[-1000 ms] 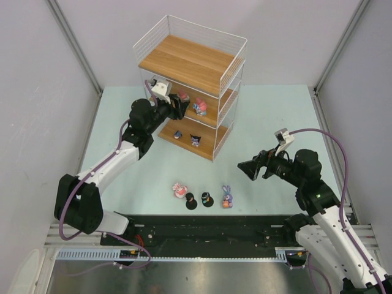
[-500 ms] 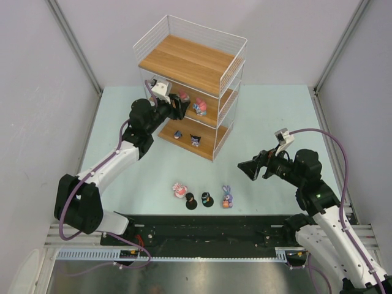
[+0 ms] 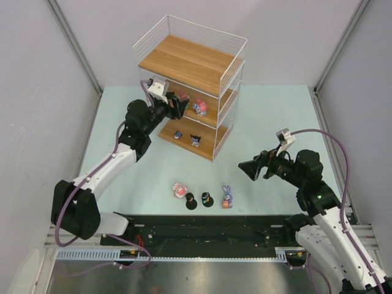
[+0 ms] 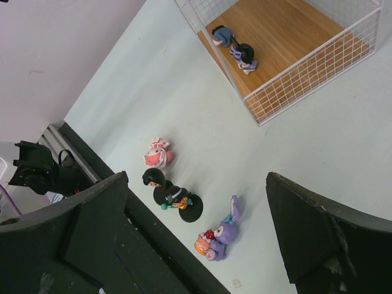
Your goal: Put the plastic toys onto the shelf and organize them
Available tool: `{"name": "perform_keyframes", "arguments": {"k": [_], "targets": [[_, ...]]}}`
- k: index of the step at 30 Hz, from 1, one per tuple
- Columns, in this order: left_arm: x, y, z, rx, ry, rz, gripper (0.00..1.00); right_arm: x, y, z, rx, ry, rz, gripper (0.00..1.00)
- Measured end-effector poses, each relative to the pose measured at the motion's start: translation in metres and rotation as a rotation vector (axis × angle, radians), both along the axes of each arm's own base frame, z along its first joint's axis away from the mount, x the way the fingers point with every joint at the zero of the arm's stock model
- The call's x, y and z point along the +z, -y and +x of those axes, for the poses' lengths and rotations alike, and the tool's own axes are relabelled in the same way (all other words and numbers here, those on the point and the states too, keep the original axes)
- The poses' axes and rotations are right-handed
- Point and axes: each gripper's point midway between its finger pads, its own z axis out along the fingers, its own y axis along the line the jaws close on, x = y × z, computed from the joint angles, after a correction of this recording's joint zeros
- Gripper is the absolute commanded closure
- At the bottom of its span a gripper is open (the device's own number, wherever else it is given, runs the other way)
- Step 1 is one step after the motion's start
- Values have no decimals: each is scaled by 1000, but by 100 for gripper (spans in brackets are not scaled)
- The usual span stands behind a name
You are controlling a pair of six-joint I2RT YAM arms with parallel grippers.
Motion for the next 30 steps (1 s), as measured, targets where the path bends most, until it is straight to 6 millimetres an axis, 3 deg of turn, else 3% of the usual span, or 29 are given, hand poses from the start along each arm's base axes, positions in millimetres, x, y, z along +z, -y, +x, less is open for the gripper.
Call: {"name": "perform_keyframes", "arguments": {"k": [11,18,23,26,30], "targets": [[4,-10,-25,0,22,-21,31,0,1,0,1,1,2,0],[15,-26,-59,15,49,-85,30,-6,0,3,-4,-24,-9,0],[17,-49,-91,75,51,-212,30,-29,0,15,-33,-112,-47,1],[-3,-56,-101,100,-13,-267,29,-51,-2,18,-36,-178,-75,2],[-54,-57,-113,135,-177,-280,29,-68,-9,8,-10,-219,-112,1]]}}
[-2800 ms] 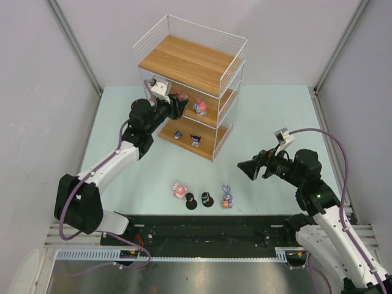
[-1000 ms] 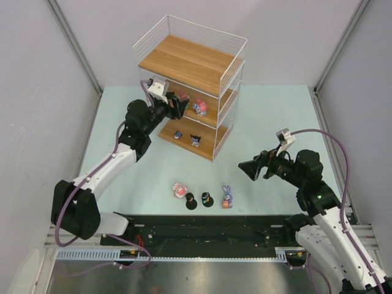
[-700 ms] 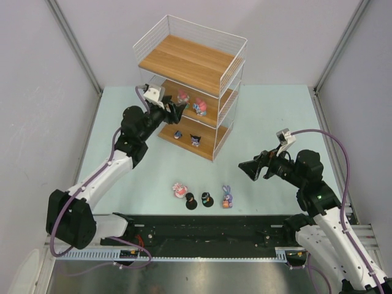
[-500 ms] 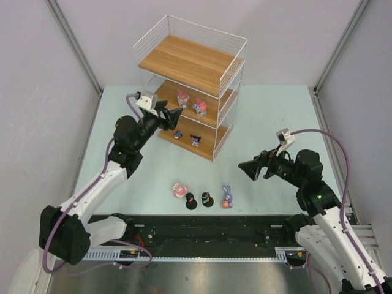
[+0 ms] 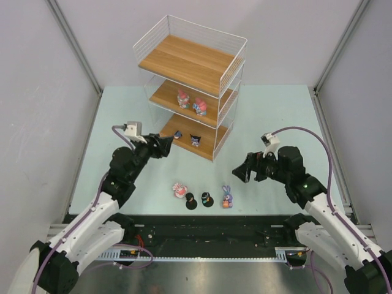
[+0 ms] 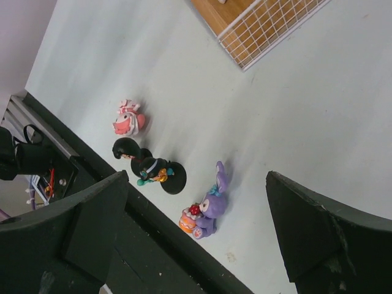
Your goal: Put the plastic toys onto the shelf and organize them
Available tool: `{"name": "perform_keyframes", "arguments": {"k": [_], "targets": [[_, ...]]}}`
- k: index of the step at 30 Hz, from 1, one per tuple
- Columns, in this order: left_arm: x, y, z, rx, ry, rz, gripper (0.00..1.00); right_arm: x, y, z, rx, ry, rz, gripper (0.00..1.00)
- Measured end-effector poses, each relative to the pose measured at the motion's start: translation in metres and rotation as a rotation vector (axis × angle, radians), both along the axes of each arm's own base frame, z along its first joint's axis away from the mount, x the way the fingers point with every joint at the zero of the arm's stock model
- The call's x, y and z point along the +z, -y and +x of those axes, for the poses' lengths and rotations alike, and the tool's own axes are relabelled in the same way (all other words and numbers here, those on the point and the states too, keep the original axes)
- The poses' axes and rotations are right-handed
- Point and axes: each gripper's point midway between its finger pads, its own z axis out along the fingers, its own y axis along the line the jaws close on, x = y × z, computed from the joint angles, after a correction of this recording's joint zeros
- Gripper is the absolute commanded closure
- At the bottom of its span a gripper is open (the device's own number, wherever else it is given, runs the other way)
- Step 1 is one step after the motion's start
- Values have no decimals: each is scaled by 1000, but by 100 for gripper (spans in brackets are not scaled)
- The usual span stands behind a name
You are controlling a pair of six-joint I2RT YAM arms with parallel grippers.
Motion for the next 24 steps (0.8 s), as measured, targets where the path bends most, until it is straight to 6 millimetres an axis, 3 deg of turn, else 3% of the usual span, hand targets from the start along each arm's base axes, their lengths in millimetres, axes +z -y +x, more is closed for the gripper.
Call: {"name": "perform_keyframes", "arguments": {"k": [8,14,16,24], "targets": [[-107,32,-52,-86,-345,9,23,-4,-8,-4,18,-1,-22,0],[-181,29,-88,-51,-559,-14,17,-8,-10,-4,24,-9,-31,0],[-195,24,-93,-18,-606,-20,11,-8,-10,-4,22,-10,-34,0],[-205,18,-91,71,-661,-64,2,-9,-9,-3,9,-6,-41,0]]}}
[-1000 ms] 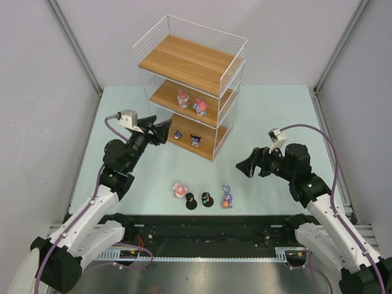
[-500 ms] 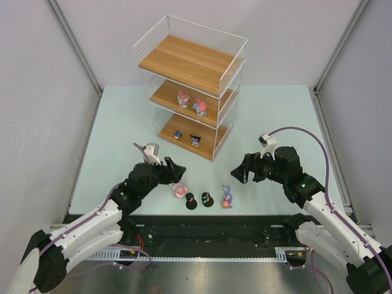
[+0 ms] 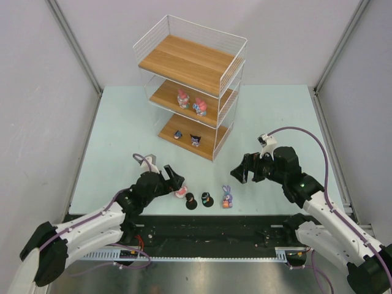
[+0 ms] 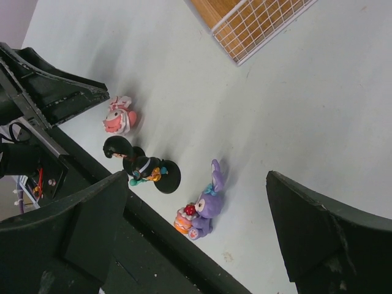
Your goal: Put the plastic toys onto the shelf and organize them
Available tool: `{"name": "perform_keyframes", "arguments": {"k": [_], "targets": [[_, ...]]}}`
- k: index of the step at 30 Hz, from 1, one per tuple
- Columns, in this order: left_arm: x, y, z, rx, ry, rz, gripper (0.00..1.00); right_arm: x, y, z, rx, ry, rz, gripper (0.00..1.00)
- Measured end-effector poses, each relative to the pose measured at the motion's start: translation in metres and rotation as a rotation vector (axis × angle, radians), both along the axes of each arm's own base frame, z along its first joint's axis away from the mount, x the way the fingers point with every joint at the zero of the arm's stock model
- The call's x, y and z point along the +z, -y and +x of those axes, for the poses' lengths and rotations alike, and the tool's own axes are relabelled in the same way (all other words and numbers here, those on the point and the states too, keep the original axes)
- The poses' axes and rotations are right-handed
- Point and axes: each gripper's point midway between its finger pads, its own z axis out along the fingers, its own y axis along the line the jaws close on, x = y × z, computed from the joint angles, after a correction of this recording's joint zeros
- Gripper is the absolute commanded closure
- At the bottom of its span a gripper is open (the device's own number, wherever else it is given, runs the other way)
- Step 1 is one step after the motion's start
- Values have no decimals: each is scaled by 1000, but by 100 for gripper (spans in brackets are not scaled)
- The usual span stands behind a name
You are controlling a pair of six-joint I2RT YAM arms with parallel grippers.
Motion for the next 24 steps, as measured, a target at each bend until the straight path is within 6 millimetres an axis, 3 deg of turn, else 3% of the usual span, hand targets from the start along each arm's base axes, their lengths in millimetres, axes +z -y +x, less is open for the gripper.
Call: {"name": "perform_keyframes", "arguments": {"k": [10,17,24], "targets": [[-21,13,-12,-20,-76,29,7,-4,1,-1,-3,-9,-4,0],[-19,20,-12,-19,-77,71,19,-3,1,-1,-4,-9,-4,0],[-30,18,-16,-12,-105,104,34,-4,1,0,-9,-8,-6,0]]}}
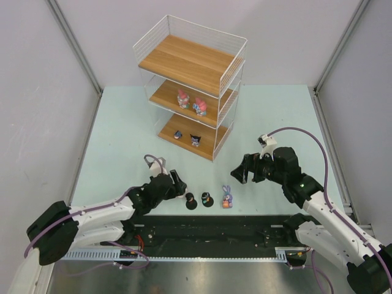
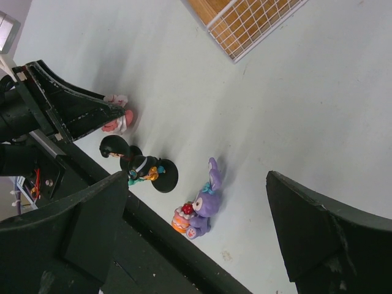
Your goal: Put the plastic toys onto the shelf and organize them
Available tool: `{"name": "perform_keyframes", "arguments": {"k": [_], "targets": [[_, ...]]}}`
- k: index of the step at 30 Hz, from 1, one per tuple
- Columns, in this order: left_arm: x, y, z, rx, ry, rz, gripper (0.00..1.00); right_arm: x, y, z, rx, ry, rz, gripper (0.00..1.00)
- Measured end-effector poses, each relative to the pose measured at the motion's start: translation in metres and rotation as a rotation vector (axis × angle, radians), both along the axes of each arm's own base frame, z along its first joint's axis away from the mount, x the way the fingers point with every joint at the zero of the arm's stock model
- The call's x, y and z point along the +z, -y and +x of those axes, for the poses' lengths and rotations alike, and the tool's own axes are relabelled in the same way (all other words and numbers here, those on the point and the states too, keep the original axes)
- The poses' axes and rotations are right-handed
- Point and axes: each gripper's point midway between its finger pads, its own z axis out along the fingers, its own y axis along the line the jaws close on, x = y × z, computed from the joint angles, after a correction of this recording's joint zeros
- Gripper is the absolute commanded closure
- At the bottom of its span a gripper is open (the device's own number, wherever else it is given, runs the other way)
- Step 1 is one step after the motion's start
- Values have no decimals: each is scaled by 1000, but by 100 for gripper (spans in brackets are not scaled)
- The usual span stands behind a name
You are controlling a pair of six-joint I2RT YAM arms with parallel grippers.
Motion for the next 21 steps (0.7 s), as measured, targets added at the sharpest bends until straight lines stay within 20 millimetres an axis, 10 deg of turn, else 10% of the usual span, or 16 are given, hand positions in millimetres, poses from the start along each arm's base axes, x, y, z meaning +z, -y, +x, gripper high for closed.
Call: {"name": "perform_keyframes", "arguments": {"k": [13,21], "targets": [[-1,3,3,11,5,-7,97,0,0,0,0,2,1,0],[21,1,7,28,65,-56,100,0,0,0,0,2,1,0]]}}
